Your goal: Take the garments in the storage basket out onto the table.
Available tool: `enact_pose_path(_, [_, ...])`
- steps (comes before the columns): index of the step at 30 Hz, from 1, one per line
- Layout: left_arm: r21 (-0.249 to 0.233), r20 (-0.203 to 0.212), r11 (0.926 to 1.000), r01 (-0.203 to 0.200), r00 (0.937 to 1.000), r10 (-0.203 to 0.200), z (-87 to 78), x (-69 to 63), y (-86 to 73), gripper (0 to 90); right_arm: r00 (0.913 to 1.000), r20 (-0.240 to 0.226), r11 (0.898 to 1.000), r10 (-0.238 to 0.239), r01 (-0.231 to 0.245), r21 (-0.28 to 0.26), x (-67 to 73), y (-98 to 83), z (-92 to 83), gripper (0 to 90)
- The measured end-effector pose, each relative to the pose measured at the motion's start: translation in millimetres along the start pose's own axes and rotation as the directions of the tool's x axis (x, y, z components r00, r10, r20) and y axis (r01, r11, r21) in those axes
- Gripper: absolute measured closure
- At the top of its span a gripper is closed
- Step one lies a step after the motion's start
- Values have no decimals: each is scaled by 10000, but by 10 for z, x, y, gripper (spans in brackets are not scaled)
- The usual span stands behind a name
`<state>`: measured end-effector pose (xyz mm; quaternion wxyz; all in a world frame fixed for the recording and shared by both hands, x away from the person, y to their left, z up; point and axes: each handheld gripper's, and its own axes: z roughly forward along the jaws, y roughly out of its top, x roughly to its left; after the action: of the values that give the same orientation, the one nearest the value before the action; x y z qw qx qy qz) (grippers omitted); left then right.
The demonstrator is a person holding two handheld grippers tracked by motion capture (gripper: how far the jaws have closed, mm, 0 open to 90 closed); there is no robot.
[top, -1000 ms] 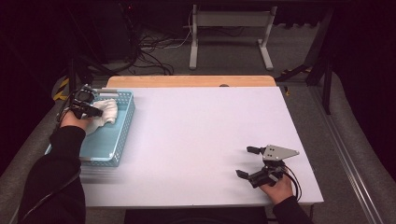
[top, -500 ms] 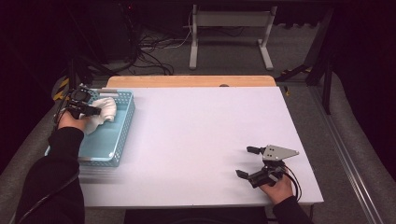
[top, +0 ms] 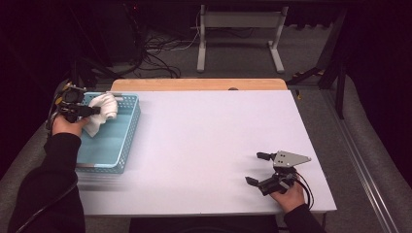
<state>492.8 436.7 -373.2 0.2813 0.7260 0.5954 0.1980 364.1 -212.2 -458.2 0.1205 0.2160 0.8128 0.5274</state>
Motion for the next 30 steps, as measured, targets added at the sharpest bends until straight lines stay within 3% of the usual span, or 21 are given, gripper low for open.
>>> enact_pose_path(6, [-694,153,9976,-4,9999,14,-120,-24,-35,698,10000,2,10000,-6,6,3,1,0,1,8])
enact_pose_path(14, [-1468,408,9885,365,9987,-308,-288,5,-46,699,10000,-6,10000,-9,9,8,1,0,2,8])
enact_pose_path(23, [-2480,815,9667,638,9957,-449,-493,0,-46,699,10000,5,10000,-11,11,2,2,0,1,8])
enact_pose_path(24, [-2669,917,9609,741,9945,-512,-527,-14,-49,699,10000,7,10000,-9,9,4,2,0,1,8])
enact_pose_path(25, [-2669,917,9609,741,9945,-512,-527,-14,-49,698,10000,7,10000,-9,9,4,2,0,1,8])
enact_pose_path(30, [-3136,1289,9455,880,9904,-495,-602,-55,-53,699,10000,12,10000,-14,14,-1,2,0,0,8])
